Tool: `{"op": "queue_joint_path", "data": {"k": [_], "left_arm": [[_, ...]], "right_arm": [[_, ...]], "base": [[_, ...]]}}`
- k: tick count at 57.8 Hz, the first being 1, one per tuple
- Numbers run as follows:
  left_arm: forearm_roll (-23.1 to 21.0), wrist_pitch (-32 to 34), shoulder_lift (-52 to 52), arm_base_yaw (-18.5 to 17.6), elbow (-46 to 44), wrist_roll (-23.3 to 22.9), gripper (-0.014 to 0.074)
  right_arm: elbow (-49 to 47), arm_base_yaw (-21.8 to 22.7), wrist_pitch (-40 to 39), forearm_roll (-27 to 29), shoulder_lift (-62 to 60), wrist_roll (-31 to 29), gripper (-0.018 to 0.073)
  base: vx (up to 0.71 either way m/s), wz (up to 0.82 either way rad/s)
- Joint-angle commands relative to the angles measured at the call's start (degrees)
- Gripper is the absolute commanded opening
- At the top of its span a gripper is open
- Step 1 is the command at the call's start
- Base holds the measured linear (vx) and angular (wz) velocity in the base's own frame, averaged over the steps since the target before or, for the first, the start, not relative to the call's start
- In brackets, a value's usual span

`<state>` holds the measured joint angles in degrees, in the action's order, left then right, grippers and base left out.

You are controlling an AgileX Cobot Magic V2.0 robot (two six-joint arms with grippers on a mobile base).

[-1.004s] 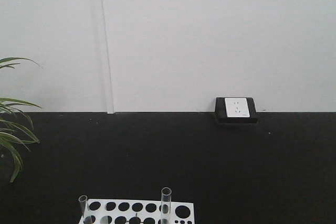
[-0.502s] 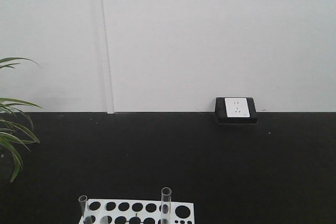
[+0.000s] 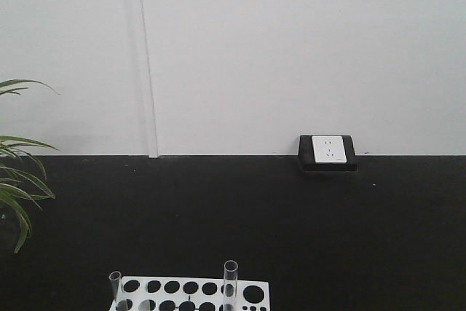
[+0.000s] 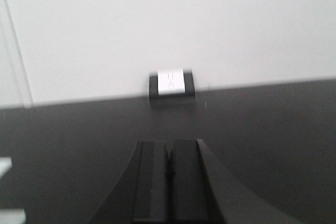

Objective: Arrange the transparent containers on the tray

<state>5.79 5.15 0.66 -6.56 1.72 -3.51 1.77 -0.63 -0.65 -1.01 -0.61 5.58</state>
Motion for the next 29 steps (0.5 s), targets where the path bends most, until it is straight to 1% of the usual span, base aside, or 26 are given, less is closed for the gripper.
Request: {"op": "queue_joint_path", "data": {"k": [1,4,7,15,18,23,29], "left_arm": [[-0.36,11.02,0.77,0.06,-2.51,-0.91,0.0009],[-0.31,10.71,0.52,0.06,-6.05,-0.46,0.0009],[-0.31,8.80,-0.15,0.06,-9.72,0.65,0.0009],[-0.31,0.06,-5.26,0.06,-23.23,2.78,0.0009],[-0.31,-2.79,-7.95,0.06,-27.83,3.51,0.0009],[-0.31,-6.17,-12.46,0.06,-33.18,5.28,0.0009],[-0.36,-7.29,-17.17,0.06,-36.03,5.22,0.0009]], "right_arm": [[-2.72,0.01,-10.69,-0.69,-0.27,0.05,-0.0001],[-5.93,0.01,-9.85,-1.78,0.69,0.05,-0.0001],[-9.95,0.01,-7.48,-3.07,2.04,0.05,-0.0001],[-21.24,0.01,2.78,-5.97,8.88,0.05,-0.0001],[-24.80,0.01,5.10,-6.76,11.77,0.05,-0.0001],[-28.68,0.01,6.00,-6.78,15.71,0.05,0.0000],[-30.95,0.01,5.79,-6.78,20.19,0.05,0.0002]], "base": [[0.00,0.00],[0.00,0.00],[0.00,0.00],[0.00,0.00],[0.00,0.00],[0.00,0.00],[0.00,0.00]]}}
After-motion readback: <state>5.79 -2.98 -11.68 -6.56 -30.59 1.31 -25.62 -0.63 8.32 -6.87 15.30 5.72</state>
